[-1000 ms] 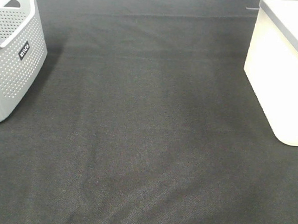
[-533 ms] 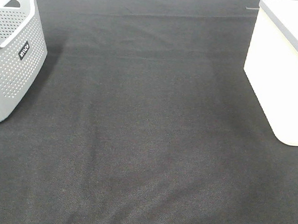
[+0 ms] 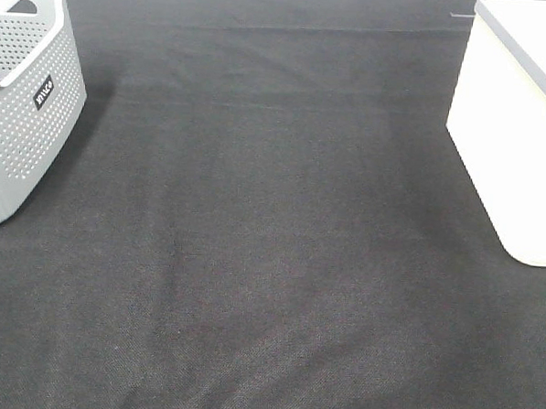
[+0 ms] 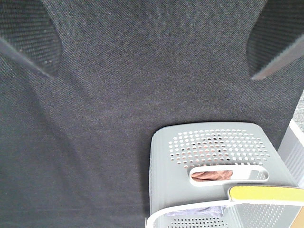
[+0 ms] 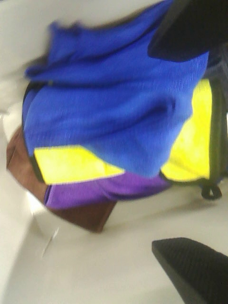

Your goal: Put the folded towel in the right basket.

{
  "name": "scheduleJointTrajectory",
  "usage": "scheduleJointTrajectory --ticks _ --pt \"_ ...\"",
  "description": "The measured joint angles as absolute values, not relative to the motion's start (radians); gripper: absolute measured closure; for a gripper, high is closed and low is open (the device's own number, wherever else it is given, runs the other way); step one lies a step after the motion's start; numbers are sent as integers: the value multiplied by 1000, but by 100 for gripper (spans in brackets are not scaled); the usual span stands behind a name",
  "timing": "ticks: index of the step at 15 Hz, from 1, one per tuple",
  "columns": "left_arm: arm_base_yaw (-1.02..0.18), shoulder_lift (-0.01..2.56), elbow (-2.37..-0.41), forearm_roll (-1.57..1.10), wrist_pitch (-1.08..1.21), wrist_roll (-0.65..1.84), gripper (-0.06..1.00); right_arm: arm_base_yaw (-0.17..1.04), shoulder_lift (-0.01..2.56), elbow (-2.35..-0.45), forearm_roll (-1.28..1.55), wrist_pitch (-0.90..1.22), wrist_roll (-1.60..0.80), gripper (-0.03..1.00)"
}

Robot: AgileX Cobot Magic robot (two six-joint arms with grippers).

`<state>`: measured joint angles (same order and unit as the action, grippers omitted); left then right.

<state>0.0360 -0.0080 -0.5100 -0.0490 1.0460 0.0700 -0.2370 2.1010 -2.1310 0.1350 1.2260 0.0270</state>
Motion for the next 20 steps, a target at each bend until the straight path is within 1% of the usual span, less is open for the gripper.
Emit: scheduleJointTrajectory --ticks 1,2,4,5,7,9,11,12,14,17,20 --pt "36 -8 -510 -49 1046 70 -5 -195 2083 -2131 123 1225 27 0" --pt "36 -8 -510 -49 1046 70 -5 -105 2045 -2131 74 1223 27 0" --pt "36 -8 -510 -49 1046 70 -5 -18 1982 -2129 18 1223 26 0" --pt "36 -8 -510 -49 1046 70 -5 -6 1932 -2120 12 1220 26 0" --pt "36 -8 -510 -49 1046 70 -5 -9 1778 -2015 12 1213 29 0" --pt "36 -8 -510 -49 1046 70 -5 -9 1580 -1816 5 1213 33 0" --pt "36 -8 -510 -49 1046 70 -5 -9 1326 -1593 5 1213 35 0" --pt "36 -8 -510 -49 1046 70 -5 -9 1129 -1422 5 1214 35 0" --pt "36 -8 -510 -49 1046 70 -5 -9 843 -1194 0 1215 36 0" --pt "36 -8 -510 -49 1046 70 -5 -9 474 -918 -8 1202 36 0" --pt "36 -8 -510 -49 1046 70 -5 -9 195 -678 -30 1106 30 0"
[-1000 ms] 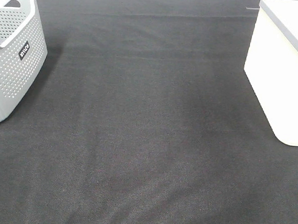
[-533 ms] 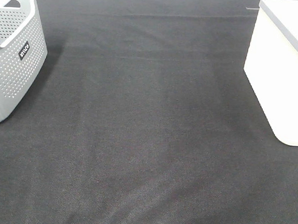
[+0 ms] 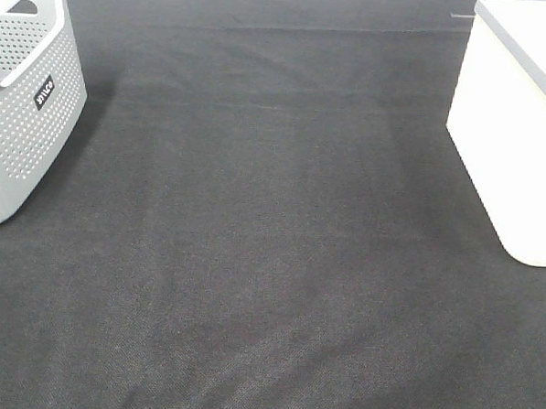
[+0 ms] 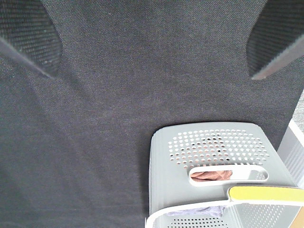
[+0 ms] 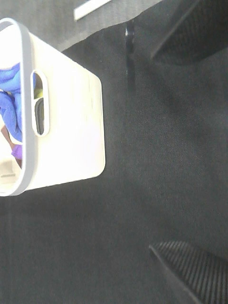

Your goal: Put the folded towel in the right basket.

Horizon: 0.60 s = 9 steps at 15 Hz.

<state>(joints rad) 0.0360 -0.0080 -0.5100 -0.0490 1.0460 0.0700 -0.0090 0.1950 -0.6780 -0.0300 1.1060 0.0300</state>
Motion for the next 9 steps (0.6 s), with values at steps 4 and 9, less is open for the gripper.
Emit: scheduleJointTrajectory --ticks 4,9 --pt "36 -8 -510 -49 1046 70 -5 -9 -1 -480 -30 1095 27 0" --pt "36 -8 -510 -49 1046 70 -5 -9 -2 -456 10 1104 0 0"
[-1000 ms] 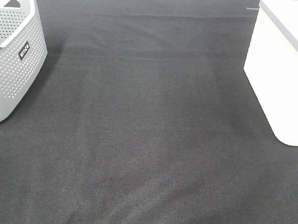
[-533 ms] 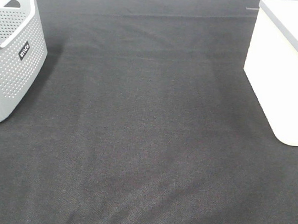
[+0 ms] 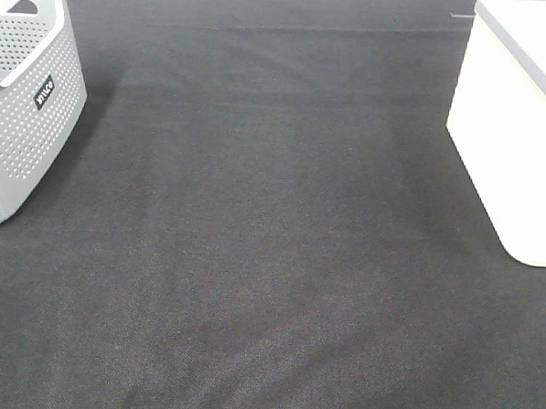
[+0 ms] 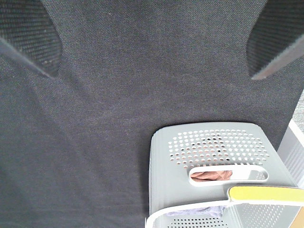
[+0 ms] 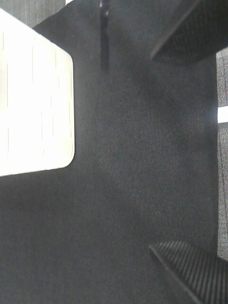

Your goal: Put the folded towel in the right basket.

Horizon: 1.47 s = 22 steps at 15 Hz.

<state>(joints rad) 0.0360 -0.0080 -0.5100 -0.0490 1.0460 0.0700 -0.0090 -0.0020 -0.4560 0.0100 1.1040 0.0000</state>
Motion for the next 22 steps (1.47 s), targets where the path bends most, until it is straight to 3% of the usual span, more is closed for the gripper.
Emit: scheduleJointTrajectory --ticks 22 --pt "36 -8 -510 -49 1046 70 -5 -9 -2 -455 20 1104 0 1"
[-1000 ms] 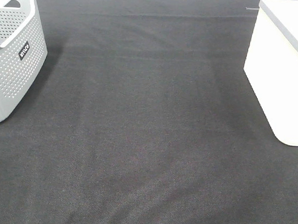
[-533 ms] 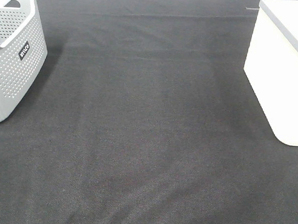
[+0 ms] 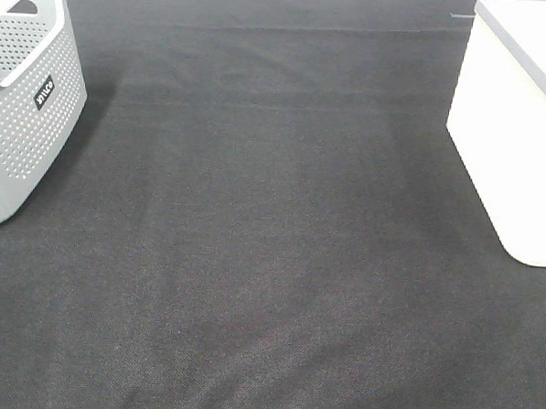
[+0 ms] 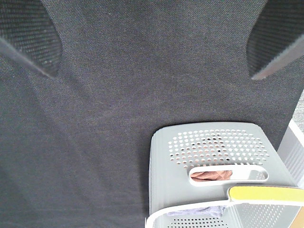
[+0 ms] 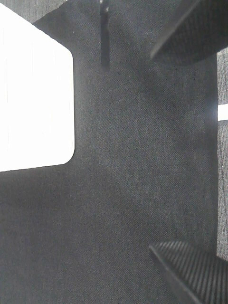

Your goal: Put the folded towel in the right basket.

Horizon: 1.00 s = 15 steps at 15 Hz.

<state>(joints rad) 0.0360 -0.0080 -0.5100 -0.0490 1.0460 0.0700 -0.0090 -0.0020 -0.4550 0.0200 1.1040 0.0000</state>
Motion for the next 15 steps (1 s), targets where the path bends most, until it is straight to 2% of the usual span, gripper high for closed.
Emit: scheduleJointTrajectory --ticks 15 --pt "36 -8 -510 -49 1046 70 -5 -9 -2 -455 20 1104 0 1"
